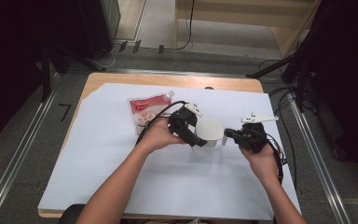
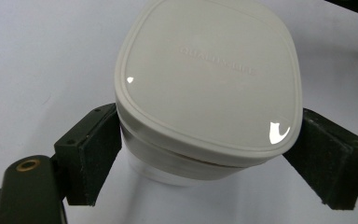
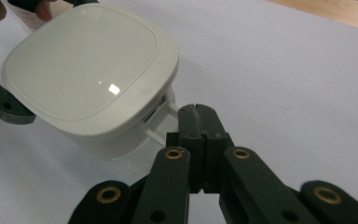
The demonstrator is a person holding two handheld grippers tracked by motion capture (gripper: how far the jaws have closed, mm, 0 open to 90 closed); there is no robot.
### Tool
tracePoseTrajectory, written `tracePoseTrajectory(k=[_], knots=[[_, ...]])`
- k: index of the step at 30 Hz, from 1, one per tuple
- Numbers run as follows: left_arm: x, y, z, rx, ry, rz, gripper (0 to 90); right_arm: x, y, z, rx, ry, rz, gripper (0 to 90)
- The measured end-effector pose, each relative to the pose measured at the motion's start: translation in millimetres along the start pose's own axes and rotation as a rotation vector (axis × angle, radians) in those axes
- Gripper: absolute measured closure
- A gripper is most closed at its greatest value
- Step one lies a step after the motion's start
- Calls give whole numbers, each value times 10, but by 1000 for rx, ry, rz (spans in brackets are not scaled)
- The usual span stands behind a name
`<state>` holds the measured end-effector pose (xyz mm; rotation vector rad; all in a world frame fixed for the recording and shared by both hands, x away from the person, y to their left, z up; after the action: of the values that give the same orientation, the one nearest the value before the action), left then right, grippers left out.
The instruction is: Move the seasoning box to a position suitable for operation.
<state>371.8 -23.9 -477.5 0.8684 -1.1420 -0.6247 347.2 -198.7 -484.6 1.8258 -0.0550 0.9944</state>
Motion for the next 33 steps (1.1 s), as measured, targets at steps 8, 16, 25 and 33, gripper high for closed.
tracePoseTrajectory(k=[8,16,25,33], knots=[[19,27,9,11,3,1,158,-1,1,0,0,0,-1,900],[29,59,14,20,-8,0,161,3,0,-4,-2,5,3,900],[51,88,30,26,-15,0,162,8,3,-13,3,9,6,900],[93,132,62,37,-21,13,162,7,3,-12,4,6,7,900]])
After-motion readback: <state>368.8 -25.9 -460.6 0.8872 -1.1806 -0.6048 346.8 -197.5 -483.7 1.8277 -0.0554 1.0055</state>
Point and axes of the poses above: each handheld gripper's, and its own axes: y roughly backward along the jaws, x roughly out of its top, z roughly to its right, the point moved 6 cm from there along -y, roughly forward along the jaws, and after that the axes turned 10 degrees about -z, right-handed, at the moved point
